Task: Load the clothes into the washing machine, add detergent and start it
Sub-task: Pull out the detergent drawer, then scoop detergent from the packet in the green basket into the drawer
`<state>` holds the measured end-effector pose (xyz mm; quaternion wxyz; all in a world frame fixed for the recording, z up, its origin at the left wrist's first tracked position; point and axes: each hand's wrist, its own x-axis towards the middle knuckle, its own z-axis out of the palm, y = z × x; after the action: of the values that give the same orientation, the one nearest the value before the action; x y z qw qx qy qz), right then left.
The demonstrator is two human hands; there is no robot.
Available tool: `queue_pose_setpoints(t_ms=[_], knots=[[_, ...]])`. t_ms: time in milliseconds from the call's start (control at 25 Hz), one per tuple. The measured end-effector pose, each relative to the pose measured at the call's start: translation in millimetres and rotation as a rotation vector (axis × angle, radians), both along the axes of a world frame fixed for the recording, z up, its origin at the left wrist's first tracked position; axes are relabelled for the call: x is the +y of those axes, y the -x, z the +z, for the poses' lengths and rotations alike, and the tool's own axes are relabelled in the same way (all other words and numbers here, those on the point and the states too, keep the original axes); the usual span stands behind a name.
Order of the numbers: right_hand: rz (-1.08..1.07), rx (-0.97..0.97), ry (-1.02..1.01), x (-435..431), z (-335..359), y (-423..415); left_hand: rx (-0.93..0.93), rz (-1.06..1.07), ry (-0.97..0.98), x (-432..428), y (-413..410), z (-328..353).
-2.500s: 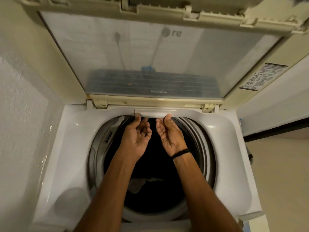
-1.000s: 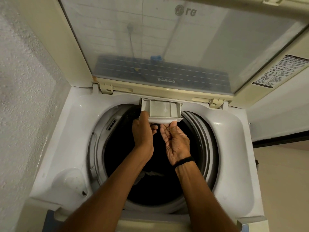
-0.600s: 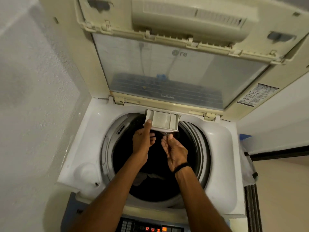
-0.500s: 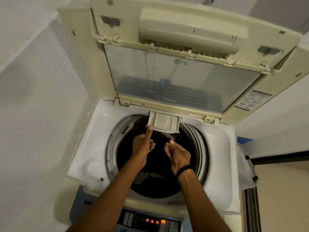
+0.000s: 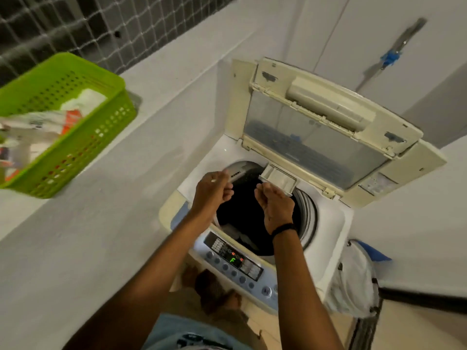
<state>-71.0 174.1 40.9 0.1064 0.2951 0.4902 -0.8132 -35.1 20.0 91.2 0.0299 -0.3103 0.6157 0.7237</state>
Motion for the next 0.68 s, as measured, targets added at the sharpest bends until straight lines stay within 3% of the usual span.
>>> queue_pose_setpoints(t_ms=[280,480,560,680], knots=[[0.287,0.159,-0.046,-97,96,7,0.287,0.084,0.157,-107,-79,109],[0.476,0.565,-0.156,-196,169,9,0.504,0.224,0.370,-201,-109,176],[0.576,0.808,-0.359,-230,194,11,0.527,0.282,0.530,-244,-116,189],[0.734,1.102,-0.856,-275,222,7,0.372,0.269,0.836,-310,-118,182]])
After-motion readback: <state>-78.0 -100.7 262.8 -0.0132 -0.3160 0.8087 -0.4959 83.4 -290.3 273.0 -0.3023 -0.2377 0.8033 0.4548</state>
